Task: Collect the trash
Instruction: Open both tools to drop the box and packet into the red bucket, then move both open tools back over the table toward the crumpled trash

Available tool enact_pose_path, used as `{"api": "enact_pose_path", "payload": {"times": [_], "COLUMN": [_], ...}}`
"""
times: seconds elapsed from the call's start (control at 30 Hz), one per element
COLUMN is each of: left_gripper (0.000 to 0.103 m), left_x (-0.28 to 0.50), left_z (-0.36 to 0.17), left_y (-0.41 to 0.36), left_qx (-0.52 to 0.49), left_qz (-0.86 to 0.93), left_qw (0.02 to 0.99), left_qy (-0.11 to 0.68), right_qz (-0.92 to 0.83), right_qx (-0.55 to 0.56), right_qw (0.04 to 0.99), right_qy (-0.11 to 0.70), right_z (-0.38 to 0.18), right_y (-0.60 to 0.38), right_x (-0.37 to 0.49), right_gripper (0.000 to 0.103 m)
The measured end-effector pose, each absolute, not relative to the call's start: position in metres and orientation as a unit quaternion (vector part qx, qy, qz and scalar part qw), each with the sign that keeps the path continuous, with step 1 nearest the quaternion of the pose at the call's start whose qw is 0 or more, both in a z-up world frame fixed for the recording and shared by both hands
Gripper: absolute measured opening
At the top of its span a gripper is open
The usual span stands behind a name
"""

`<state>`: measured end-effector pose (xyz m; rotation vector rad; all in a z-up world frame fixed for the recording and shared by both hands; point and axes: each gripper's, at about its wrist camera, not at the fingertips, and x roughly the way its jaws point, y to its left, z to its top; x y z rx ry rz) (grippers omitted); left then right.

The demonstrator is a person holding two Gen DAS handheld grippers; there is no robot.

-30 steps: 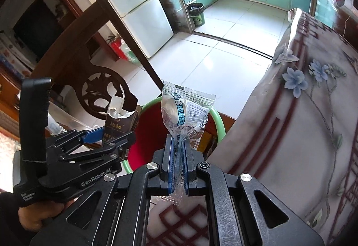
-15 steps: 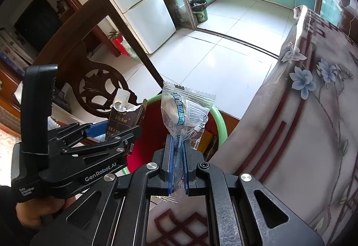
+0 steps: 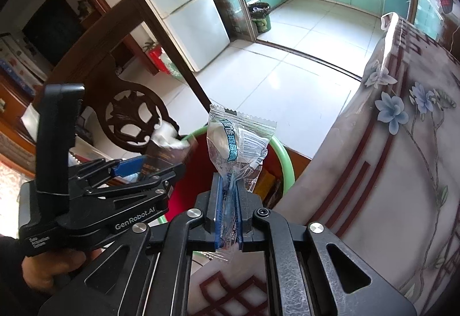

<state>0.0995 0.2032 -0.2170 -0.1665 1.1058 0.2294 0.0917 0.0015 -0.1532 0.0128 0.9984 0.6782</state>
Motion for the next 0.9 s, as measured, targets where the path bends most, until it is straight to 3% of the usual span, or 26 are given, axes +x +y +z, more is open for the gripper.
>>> {"api": "enact_pose_path", "payload": {"times": [0.03, 0.1, 0.9], "left_gripper": [0.059, 0.061, 0.061], "left_x": [0.099, 0.097, 0.053], "left_z": [-0.217, -0.215, -0.139], "left_y": [0.205, 0.206, 0.162], "left_qx": [-0.08, -0.083, -0.067], "left_qz": [0.112, 0.117, 0.067], "left_qw": [0.84, 0.84, 0.885], "left_qy": [0.525, 0.523, 0.456], "right_qz": [0.318, 0.313, 0.242], "right_qx": [0.008, 0.012, 0.101], "right_qw": [0.825, 0.83, 0.871], "right_qy": [0.468, 0.462, 0.416], "right_z": [-0.152, -0.149, -0.095], "right_y": [0.001, -0.003, -0.101], "right_x": [0.091, 0.089, 0.02], "right_gripper": [0.039, 0.055, 0.064]}}
